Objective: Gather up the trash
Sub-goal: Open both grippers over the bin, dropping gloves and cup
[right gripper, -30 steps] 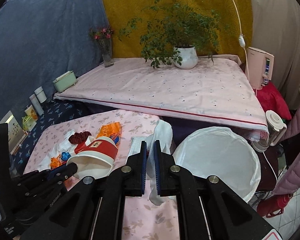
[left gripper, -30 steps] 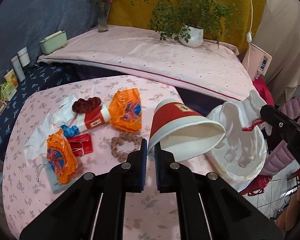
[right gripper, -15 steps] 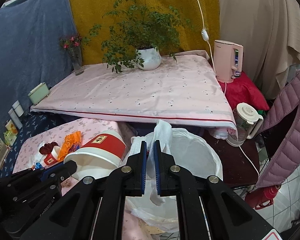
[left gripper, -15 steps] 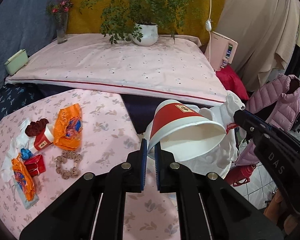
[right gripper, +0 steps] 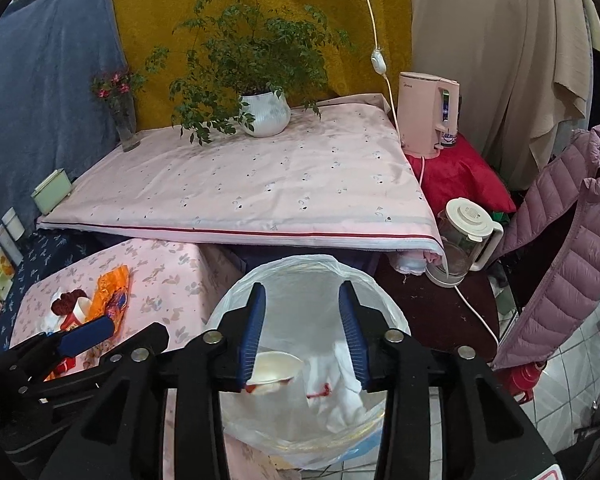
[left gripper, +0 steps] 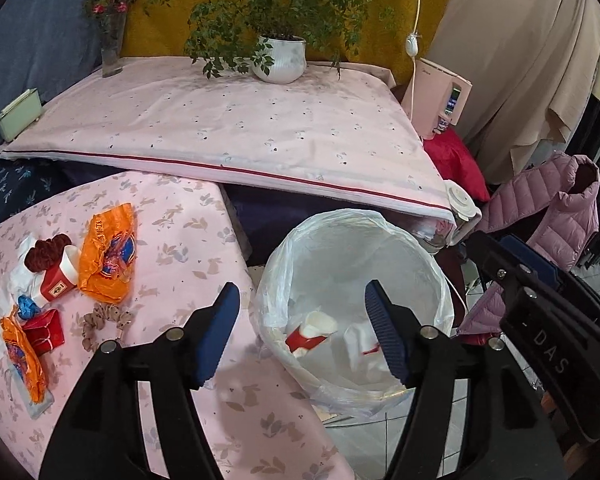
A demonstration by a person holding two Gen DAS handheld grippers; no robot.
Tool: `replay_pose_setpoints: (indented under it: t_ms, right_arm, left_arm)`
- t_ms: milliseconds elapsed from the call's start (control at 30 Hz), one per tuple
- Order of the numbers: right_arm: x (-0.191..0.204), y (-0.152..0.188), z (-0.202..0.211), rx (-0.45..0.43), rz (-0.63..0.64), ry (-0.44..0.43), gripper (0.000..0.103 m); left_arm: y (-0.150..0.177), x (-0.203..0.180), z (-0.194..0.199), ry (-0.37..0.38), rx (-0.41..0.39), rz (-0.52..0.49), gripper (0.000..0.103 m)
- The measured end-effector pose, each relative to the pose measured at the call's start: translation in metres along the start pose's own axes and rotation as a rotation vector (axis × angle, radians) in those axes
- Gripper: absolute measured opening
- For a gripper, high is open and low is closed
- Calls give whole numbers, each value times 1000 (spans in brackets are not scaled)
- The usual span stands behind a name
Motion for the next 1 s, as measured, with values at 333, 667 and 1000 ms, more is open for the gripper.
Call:
replay_pose_setpoints:
  t_ms: [333,667,1000]
  right_arm:
    - [19,-2,5,-6,30,-20,47]
    - [41,-1,12,-16,56,-39,53]
    - [73,3,13,-11,90,-70,60]
  left_arm:
    - [2,19,8,-52,-22,12,62]
    - [10,47,16,-85,-25,56,62]
    - [21,86,29,-129,-31,119,62]
Point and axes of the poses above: each gripper's, at about its wrist camera, not at the fingertips, and z roughly against the way its jaws point, x to its left, y to its underside, the point moved 5 cm from there along -z, roughly the way its jaws point, and after that the axes turned 5 degrees about -y, right-handed, at the moved point
